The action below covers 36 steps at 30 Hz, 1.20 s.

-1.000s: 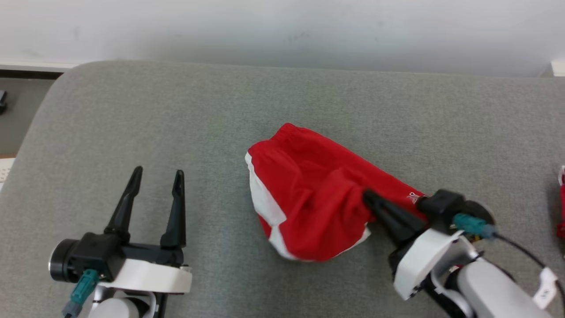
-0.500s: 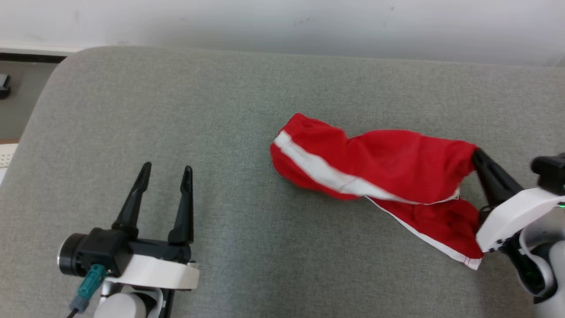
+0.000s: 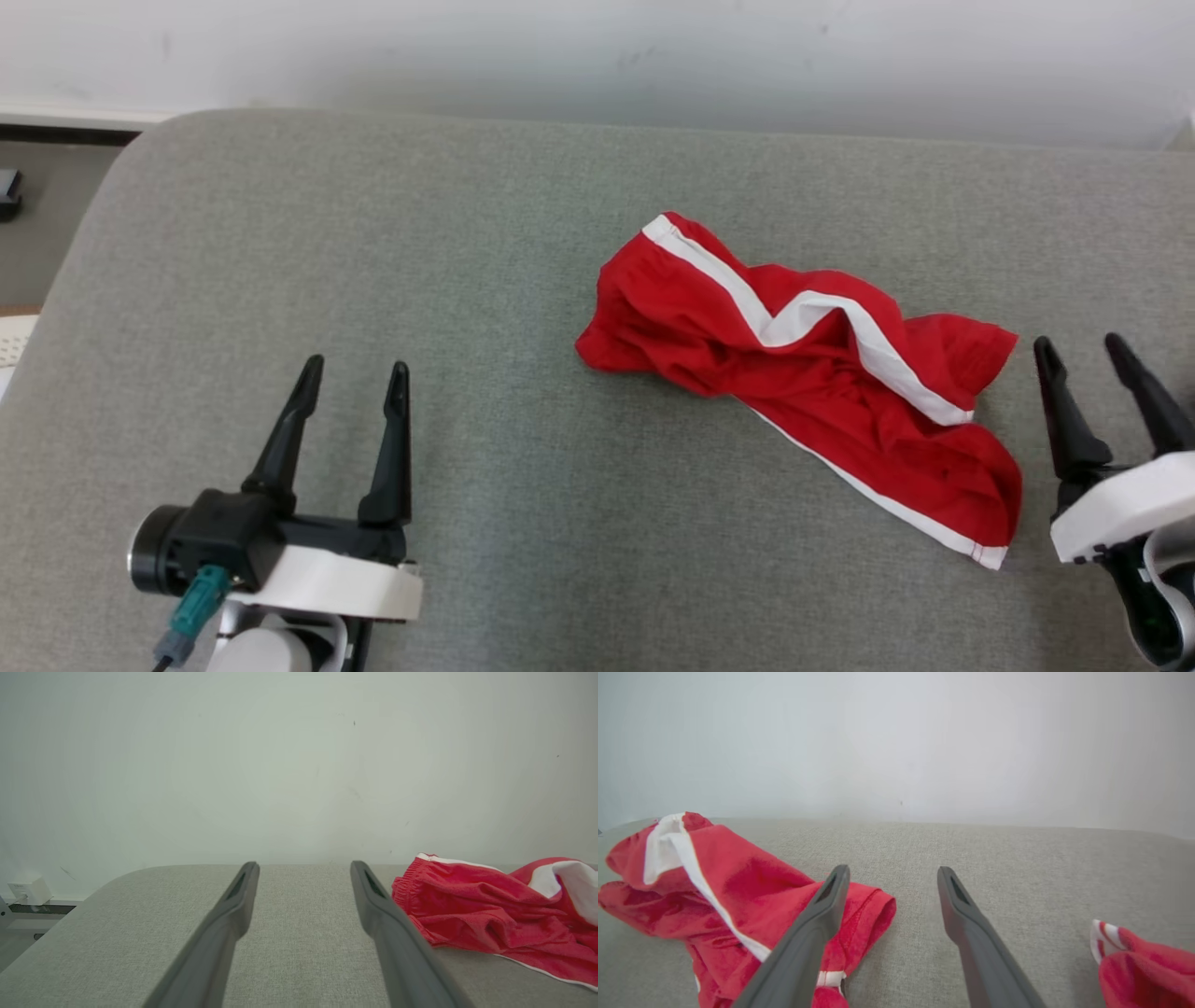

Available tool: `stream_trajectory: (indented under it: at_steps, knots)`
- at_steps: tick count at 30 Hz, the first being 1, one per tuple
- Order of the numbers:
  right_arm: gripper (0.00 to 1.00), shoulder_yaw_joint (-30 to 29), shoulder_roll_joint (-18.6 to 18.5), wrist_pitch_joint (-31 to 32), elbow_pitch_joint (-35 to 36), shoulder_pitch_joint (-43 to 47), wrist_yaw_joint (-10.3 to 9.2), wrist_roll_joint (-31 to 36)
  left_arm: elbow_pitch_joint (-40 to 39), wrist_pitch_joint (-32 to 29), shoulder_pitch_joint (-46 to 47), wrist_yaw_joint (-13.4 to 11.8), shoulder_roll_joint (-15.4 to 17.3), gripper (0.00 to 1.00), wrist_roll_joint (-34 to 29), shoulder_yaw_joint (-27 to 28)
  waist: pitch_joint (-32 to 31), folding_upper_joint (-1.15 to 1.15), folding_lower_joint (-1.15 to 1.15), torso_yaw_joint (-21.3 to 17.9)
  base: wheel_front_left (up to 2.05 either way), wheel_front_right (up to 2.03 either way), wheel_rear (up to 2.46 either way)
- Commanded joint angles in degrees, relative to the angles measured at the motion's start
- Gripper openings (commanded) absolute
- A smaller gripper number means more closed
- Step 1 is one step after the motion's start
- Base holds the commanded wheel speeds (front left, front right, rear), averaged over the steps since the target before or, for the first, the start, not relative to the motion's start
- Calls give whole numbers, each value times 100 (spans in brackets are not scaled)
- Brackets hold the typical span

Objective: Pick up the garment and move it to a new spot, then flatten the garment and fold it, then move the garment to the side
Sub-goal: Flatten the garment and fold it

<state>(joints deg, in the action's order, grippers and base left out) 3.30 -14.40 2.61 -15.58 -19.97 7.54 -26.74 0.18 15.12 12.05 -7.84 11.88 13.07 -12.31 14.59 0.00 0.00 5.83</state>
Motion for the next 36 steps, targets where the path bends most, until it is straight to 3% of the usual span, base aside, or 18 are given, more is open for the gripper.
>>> stream_trajectory:
  at_steps: [1, 6, 15, 22, 36]
  knots:
    - [100, -78, -83, -214, 225, 179, -13, 246, 28, 0, -98, -2, 43, 100, -95, 40, -86, 0, 0, -81, 0, 0, 0]
    - [100, -382, 61, -534, 1155, 624, -13, 886, 40, 0, -228, -14, 97, 100, -96, 97, -257, 0, 0, -210, 0, 0, 0]
    - [100, -549, 750, -136, 2626, 1852, -13, 1304, -15, -46, -468, -95, 198, 100, -95, 134, -496, 0, 0, -355, 0, 0, 0]
    - [100, -541, 967, -22, 2941, 2148, -13, 1316, -119, -138, -534, -159, 273, 100, -70, 155, -480, 0, 0, -423, 0, 0, 0]
    - [100, -538, 992, 75, 3021, 2082, -13, 1310, -218, -226, -321, -143, 300, 100, -129, 13, -399, 0, 0, -421, 0, 0, 0]
